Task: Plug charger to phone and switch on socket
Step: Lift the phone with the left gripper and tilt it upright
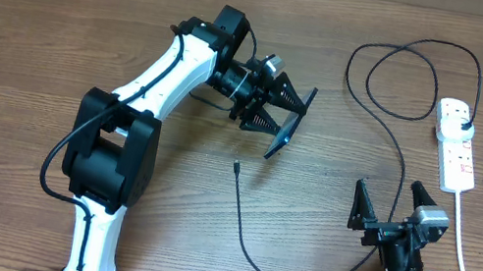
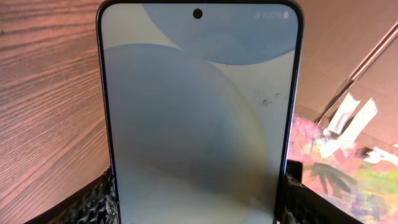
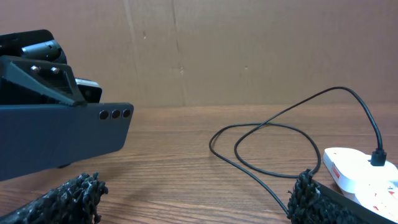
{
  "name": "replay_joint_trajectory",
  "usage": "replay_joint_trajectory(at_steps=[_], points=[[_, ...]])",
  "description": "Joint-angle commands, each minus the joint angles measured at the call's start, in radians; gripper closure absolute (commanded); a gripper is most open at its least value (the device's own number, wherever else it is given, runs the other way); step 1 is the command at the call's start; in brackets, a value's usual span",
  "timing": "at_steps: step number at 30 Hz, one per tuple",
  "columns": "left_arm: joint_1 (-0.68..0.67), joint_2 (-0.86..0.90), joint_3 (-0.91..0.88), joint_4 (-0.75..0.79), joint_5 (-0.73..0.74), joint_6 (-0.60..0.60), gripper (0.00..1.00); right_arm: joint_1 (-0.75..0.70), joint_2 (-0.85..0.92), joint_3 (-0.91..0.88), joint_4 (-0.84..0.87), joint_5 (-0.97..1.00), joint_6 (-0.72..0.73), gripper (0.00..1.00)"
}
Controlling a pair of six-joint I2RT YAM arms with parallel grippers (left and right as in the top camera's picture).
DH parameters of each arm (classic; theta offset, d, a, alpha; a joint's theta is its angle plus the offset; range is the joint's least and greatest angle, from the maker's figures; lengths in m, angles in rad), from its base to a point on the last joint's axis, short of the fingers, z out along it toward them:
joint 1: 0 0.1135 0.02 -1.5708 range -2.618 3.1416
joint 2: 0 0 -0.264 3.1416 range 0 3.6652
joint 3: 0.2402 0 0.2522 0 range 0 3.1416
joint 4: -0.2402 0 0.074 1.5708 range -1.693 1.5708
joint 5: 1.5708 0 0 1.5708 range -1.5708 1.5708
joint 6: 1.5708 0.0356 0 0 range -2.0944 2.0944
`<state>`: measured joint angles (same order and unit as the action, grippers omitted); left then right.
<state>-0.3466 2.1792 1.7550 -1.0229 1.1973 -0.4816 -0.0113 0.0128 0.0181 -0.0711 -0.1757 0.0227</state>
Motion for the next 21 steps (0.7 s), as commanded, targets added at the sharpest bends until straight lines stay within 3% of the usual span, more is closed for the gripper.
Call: replay_joint_trajectory(at_steps=[1,21], points=[[0.019,0.002,0.03,0.023,0.06,-0.085,0.32,0.005,-0.01,-0.01,0.004,0.006,0.003,0.0],[0.08,0.002,0.03,0.034,0.103,-0.134,0.32,0.005,-0.01,-0.01,0.005,0.0,0.003,0.0]])
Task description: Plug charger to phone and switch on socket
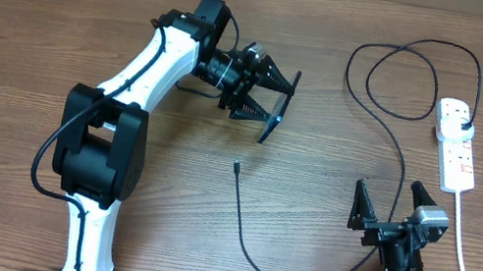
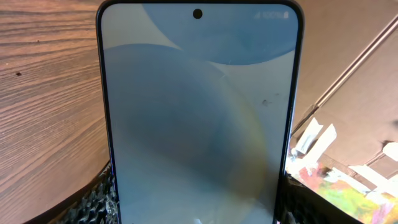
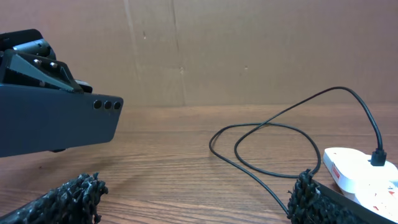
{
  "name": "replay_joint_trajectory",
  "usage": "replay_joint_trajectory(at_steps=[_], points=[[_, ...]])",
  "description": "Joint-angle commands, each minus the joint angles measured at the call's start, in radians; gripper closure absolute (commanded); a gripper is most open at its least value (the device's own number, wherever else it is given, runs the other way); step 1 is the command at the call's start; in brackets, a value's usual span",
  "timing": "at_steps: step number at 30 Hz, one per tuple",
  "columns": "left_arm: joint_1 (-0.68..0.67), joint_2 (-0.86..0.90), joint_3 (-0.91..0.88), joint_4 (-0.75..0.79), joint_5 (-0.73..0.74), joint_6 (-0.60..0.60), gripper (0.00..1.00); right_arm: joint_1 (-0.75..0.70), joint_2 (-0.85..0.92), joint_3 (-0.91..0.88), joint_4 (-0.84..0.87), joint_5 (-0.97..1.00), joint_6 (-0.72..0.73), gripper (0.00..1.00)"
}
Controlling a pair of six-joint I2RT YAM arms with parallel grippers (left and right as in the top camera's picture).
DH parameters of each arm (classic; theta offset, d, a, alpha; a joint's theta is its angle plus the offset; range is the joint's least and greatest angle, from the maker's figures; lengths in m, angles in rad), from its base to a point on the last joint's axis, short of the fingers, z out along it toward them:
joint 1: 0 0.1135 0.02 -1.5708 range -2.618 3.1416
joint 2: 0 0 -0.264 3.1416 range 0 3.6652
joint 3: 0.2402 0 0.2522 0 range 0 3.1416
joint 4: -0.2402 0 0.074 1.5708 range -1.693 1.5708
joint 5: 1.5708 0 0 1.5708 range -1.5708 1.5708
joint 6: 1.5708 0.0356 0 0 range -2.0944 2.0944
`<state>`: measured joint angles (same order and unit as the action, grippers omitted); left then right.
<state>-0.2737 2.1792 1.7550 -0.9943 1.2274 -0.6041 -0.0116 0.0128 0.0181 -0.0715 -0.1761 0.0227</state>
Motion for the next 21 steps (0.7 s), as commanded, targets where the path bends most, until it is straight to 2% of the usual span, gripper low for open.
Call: replay_joint_trajectory(at_steps=[1,3,6,12,14,17,21], points=[[0.007,0.002,0.03,0.005,0.078,-0.011,0.32,0.005,-0.01,-0.01,0.006,-0.015,0.007,0.0],[0.007,0.002,0.03,0.005,0.087,-0.009,0.32,0.005,-0.01,-0.01,0.009,-0.06,0.074,0.0],[0.007,0.002,0.03,0.005,0.105,-0.01,0.32,0.005,-0.01,-0.01,0.014,-0.13,0.302,0.0],[0.007,0.002,0.03,0.005,0.109,-0.01,0.32,0.005,-0.01,-0.01,0.017,-0.352,0.927,0.0],[0.007,0.002,0.03,0.005,0.109,-0.01,0.32,0.005,-0.01,-0.01,0.017,-0.461,1.081,0.0],[0.007,0.002,0.03,0.005,0.108,-0.01,0.32,0.005,-0.01,-0.01,0.015,-0.583,1.164,0.0],[0.007,0.002,0.03,0.005,0.108,-0.01,0.32,0.005,-0.01,-0.01,0.017,-0.589,1.169,0.0]])
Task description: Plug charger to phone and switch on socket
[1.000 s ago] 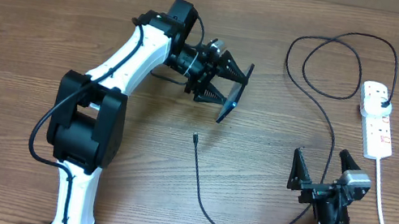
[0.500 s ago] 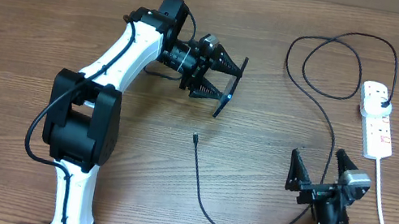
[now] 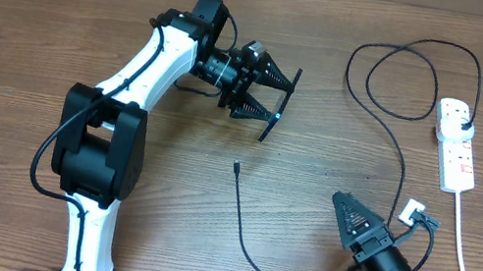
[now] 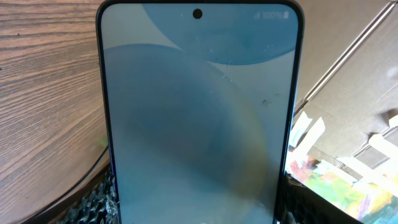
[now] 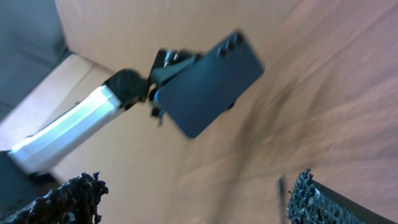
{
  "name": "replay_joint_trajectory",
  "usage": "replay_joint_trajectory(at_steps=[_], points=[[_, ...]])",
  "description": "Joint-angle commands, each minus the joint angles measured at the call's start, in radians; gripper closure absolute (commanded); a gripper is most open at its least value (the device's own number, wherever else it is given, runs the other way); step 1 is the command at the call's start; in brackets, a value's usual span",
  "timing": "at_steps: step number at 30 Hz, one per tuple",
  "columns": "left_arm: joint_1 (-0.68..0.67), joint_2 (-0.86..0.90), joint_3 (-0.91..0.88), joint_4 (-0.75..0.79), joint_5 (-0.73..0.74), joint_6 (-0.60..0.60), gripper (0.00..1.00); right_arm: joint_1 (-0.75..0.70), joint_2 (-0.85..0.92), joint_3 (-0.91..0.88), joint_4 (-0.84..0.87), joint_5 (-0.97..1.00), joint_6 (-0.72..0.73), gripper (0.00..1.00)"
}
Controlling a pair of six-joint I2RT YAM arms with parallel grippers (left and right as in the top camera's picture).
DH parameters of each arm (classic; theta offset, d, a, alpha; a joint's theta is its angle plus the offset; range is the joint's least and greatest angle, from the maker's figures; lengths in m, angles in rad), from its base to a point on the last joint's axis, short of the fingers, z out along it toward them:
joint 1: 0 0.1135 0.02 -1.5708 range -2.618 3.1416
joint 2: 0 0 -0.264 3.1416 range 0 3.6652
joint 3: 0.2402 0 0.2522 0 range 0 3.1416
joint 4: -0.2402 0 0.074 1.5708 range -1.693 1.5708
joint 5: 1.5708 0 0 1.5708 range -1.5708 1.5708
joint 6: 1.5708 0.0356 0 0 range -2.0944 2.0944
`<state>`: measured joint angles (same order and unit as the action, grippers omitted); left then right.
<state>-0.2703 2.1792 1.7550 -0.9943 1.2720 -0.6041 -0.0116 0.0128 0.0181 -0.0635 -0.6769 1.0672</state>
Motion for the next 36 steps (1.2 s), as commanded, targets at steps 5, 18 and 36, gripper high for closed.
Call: replay_joint_trajectory(at_steps=[5,18,36], points=[[0.003,0.002,0.03,0.004,0.064,-0.01,0.32,0.005,-0.01,-0.01,0.01,-0.092,0.268,0.0],[0.003,0.002,0.03,0.004,0.068,-0.01,0.32,0.005,-0.01,-0.01,0.005,-0.156,0.076,0.0],[0.003,0.002,0.03,0.005,0.089,-0.01,0.31,0.005,0.082,0.091,-0.249,0.169,-0.27,0.01]])
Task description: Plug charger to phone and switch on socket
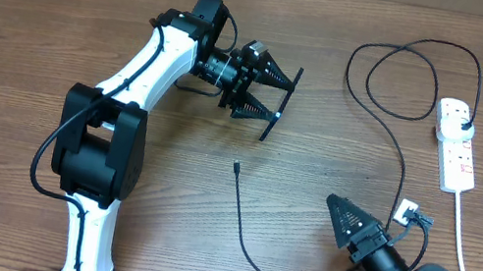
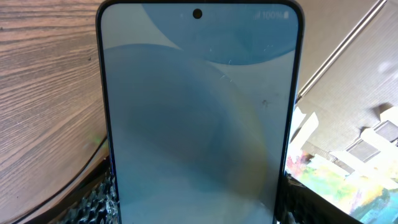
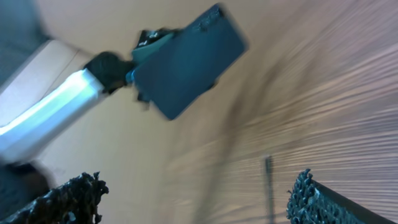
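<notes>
A dark blue phone [image 1: 274, 103] with its screen [image 2: 199, 106] lit is held off the table, edge-on from above, with my left gripper [image 1: 279, 90] shut on its lower part. The black charger cable [image 1: 244, 236] lies on the table, and its free plug end [image 1: 235, 166] is below the phone. It runs to the white power strip [image 1: 454, 143] at the right. My right gripper [image 1: 339, 213] is open, tilted towards the left near the front. In its blurred view the phone [image 3: 186, 59] and the plug end [image 3: 267, 165] show between its fingers [image 3: 68, 199].
The cable loops [image 1: 401, 79] on the wooden table [image 1: 39, 40] at the back right, beside the power strip. The strip's white lead runs down the right side past my right arm's base. A cardboard wall stands behind the table.
My right gripper has shifted slightly left and lower, and its view now shows the plug end more squarely between its fingers. The left gripper still holds the phone in the same place.
First my left gripper held the phone near the table's middle while the right gripper stood upright and open at the front right. Then the phone was farther back and left. After that the right gripper had turned to point left towards the cable's free end, where it still points.
</notes>
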{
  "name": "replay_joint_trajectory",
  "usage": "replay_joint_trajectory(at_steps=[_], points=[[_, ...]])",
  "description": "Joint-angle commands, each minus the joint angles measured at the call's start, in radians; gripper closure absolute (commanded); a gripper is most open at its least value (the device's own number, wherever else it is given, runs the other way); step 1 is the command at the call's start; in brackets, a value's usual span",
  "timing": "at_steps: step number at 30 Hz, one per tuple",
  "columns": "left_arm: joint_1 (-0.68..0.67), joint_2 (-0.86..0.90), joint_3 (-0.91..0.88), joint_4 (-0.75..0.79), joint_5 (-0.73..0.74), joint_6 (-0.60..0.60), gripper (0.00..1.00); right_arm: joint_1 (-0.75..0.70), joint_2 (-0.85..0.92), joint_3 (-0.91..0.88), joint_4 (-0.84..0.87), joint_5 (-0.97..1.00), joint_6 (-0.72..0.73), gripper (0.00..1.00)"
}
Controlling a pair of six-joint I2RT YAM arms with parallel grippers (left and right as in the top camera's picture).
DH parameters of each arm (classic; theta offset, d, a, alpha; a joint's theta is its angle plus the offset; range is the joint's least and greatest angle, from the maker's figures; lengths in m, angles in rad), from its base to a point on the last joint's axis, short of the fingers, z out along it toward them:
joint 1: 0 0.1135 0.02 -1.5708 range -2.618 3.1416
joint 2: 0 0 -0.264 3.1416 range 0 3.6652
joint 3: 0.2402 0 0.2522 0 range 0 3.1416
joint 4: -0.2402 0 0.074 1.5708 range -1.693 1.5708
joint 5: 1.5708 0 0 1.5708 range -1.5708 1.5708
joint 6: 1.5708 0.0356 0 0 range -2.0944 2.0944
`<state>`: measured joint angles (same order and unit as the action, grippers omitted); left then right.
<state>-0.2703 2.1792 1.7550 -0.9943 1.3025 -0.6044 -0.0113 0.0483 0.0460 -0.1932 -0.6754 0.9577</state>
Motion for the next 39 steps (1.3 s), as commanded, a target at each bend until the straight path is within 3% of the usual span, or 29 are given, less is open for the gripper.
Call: replay_joint_trajectory(at_steps=[1,13,21,29,36,39], points=[[0.003,0.002,0.03,0.005,0.059,-0.009,0.31,0.005,0.063,0.081,-0.157,0.194,-0.186,0.01],[0.002,0.002,0.03,0.005,0.055,-0.009,0.29,0.005,0.317,0.509,-0.526,0.46,-0.365,0.01],[0.002,0.002,0.03,0.005,0.05,-0.008,0.29,0.005,0.409,0.743,-0.653,0.334,-0.36,0.0],[0.002,0.002,0.03,0.005,0.05,-0.001,0.28,0.005,0.409,0.76,-0.407,-0.208,-0.353,0.0],[0.002,0.002,0.03,0.005,0.051,-0.001,0.28,0.005,0.415,0.76,-0.188,-0.159,-0.352,0.0],[0.002,0.002,0.03,0.005,0.051,0.0,0.28,0.005,0.426,0.76,-0.114,-0.159,-0.289,0.0]])
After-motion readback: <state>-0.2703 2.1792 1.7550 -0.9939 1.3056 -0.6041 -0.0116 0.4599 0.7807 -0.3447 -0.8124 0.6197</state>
